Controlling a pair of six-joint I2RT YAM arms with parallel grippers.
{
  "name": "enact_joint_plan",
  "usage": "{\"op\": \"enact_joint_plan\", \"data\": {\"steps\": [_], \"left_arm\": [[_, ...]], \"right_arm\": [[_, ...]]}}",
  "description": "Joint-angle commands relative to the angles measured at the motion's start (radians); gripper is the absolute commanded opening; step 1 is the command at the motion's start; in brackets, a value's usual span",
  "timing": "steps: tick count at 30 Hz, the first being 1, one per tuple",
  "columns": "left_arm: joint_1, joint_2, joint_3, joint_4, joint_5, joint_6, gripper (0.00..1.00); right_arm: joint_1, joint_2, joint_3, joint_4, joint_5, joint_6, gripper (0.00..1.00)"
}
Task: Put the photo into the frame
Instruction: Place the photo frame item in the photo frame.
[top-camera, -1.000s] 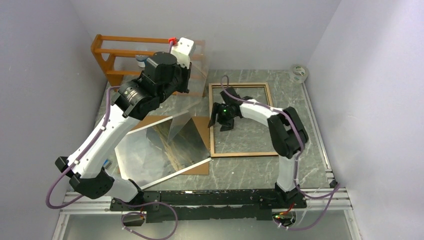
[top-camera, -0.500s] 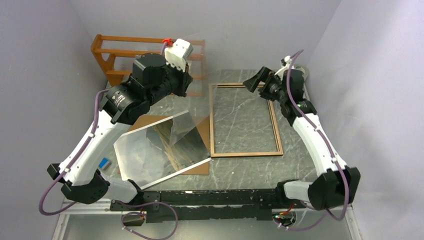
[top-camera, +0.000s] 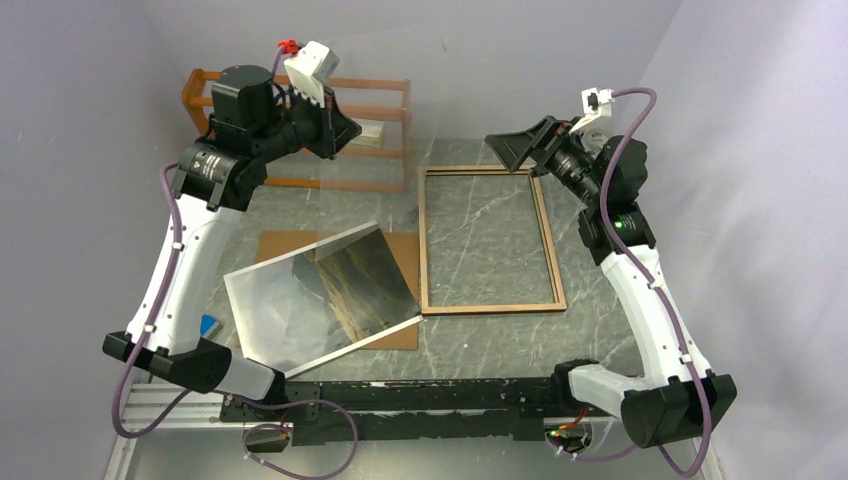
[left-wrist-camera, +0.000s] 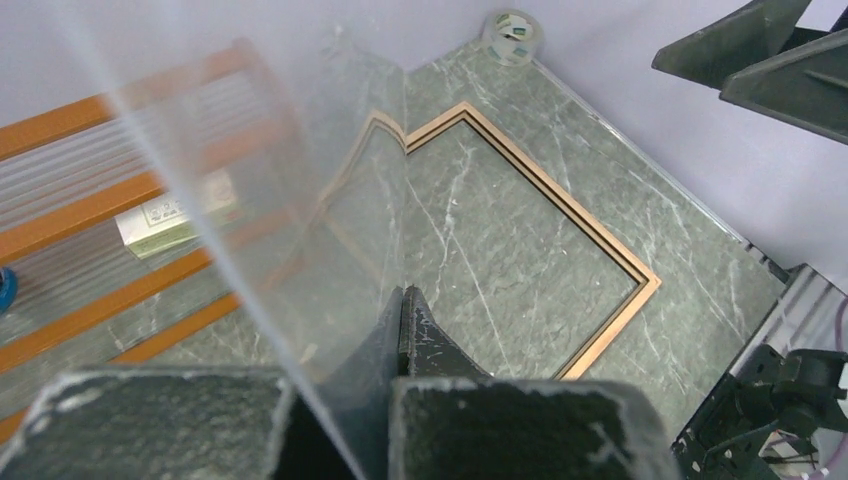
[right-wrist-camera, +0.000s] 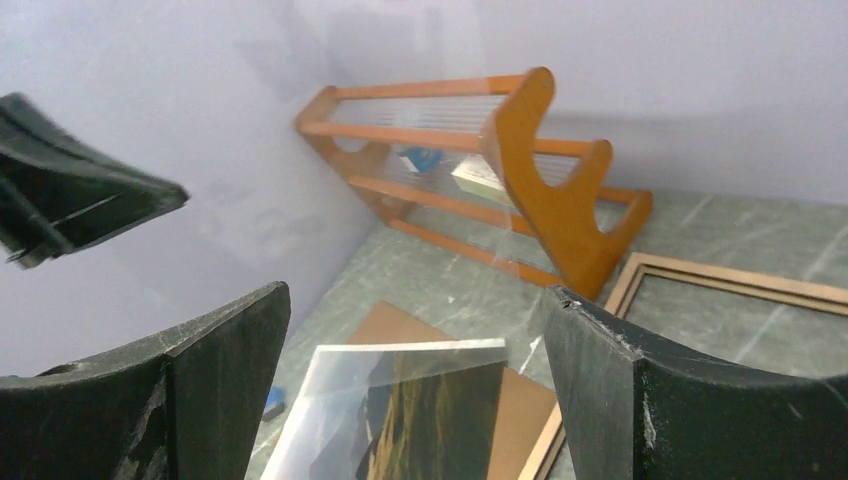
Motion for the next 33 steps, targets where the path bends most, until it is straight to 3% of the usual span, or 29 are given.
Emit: {"op": "enact_joint_plan", "data": {"steps": [1,9,18,22,28,33], "left_arm": [[0.069,-0.016,0.035,0.113,0.311,0.031,0.03],[0.164,-0.04,0.027,0.228,0.604,-0.04,0.02],[0.219,-0.058,0.024,0.446,0.826,-0.283,0.03],[0.257,-0.065,-0.019,0.594,0.94,-0.401,0.03],[0.316,-0.043,-0.074,0.934,1.066,-0.698,0.02],[0.325,-0.04,-0.057,0.801,1.019,-0.605,0.03]], "right_arm": [[-0.003,-0.009,0.049,0.116,-0.108,0.003,0.99],[-0.002,0.005,0.088,0.133,-0.152,-0.004,0.99],[-0.003,0.011,0.095,0.23,-0.247,0.005,0.99],[-0.014,0.012,0.061,0.281,-0.315,0.013,0.99],[-0.022,0.01,0.037,0.436,-0.475,0.087,0.98],[-0.022,0.023,0.046,0.546,-0.562,0.203,0.83]]}}
